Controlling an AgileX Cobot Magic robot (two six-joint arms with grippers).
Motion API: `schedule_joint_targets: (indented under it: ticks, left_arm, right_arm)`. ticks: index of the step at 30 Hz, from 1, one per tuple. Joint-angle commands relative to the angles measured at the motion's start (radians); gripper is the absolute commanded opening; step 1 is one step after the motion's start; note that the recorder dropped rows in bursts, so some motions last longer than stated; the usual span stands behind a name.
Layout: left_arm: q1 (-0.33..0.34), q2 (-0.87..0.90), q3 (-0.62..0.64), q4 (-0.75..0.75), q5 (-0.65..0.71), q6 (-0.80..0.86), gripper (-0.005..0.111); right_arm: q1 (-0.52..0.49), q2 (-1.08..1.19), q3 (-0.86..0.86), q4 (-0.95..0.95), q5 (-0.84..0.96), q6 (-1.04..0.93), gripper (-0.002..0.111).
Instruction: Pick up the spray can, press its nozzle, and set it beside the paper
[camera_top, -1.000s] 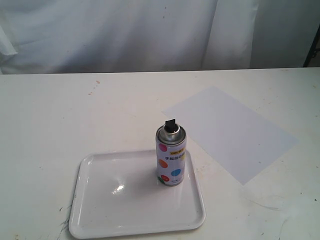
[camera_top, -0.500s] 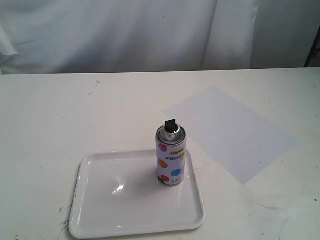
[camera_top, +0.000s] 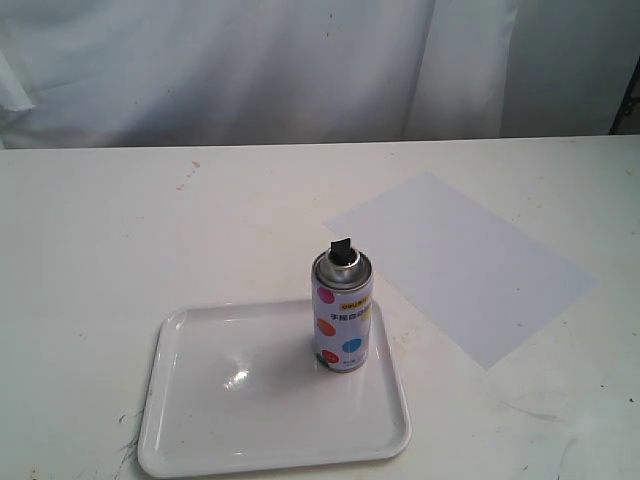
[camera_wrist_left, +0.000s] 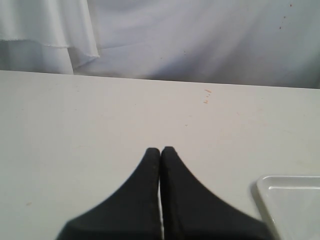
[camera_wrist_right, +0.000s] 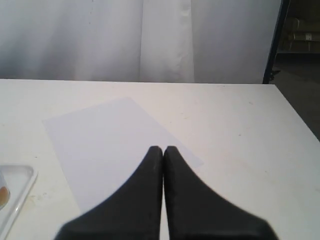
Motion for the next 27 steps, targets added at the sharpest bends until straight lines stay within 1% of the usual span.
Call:
schedule_joint_targets:
  ticks: [1,5,7,27]
  left_arm:
    - [-0.005,-0.005,0.005,0.003,-0.006,0.005,0.000]
    - [-0.005,-0.005,0.005,0.003,-0.006,0.005,0.000]
    - [-0.005,-0.005,0.005,0.003,-0.006,0.005,0.000]
    - [-0.005,-0.005,0.005,0.003,-0.006,0.005,0.000]
  right_arm:
    - [-0.005,-0.040,0.078,-0.078,-0.033,0.097,0.000]
    - [-0.005,-0.080,0.131,-0.197,-0.033,0.247,0.000]
    - [-0.005,-0.087,0.134,-0.225,-0.028,0.284,0.000]
    - [-0.005,-0.087,0.134,-0.223,-0.011,0.258,0.000]
